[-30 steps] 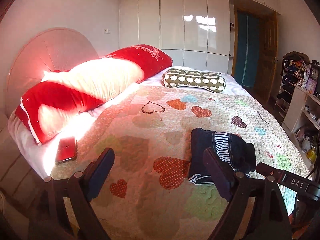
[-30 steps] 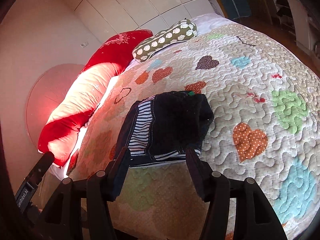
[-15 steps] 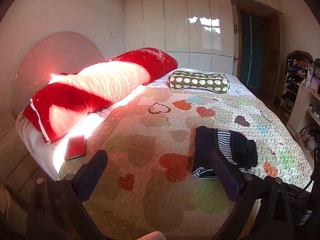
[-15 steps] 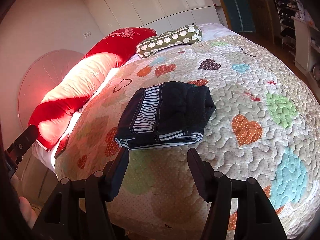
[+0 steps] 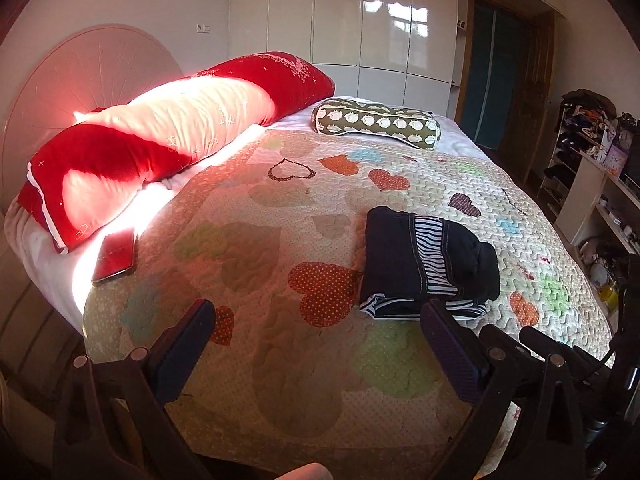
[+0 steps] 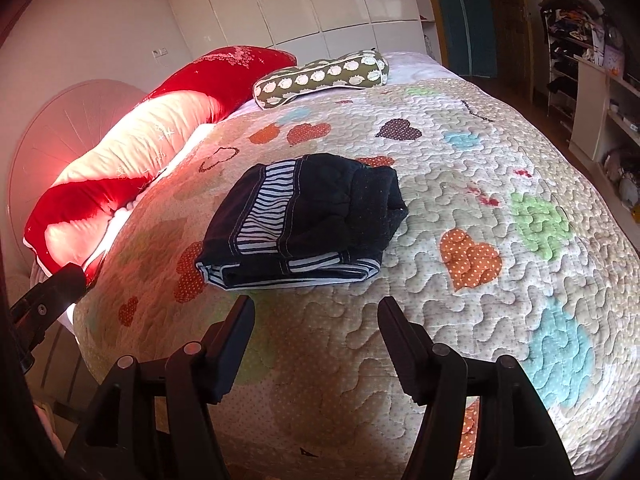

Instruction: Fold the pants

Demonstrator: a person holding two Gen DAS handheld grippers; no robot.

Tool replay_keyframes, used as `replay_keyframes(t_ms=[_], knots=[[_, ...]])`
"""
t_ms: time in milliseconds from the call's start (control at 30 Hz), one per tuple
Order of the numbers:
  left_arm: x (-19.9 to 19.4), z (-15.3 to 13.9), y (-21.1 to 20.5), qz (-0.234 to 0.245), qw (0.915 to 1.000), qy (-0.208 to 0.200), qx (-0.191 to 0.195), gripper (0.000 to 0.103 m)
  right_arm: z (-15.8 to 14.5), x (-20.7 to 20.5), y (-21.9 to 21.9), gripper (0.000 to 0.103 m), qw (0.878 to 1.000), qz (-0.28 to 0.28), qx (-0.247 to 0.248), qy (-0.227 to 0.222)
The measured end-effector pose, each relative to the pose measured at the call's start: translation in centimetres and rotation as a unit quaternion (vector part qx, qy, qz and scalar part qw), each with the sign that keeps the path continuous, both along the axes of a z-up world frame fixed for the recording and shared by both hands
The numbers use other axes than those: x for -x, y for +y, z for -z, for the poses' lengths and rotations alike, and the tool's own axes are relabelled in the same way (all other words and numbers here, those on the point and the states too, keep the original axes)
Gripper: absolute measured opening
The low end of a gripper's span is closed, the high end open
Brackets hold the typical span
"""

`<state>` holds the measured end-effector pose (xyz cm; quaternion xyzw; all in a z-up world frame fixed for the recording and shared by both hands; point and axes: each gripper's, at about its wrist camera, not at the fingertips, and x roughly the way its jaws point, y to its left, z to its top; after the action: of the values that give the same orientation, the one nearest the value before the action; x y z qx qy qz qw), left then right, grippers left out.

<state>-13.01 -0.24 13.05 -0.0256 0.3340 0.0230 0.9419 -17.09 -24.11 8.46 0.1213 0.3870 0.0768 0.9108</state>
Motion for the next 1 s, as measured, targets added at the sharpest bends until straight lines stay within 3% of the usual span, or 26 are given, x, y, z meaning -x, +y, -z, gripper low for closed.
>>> replay_keyframes(t_ms=[1000], knots=[[-0.9, 1.7, -0.4, 0.018, 0.9988, 0.043, 0.013, 0.102, 1.4, -0.7, -0.3, 0.071, 0.999, 0.011, 0.017, 0.035]])
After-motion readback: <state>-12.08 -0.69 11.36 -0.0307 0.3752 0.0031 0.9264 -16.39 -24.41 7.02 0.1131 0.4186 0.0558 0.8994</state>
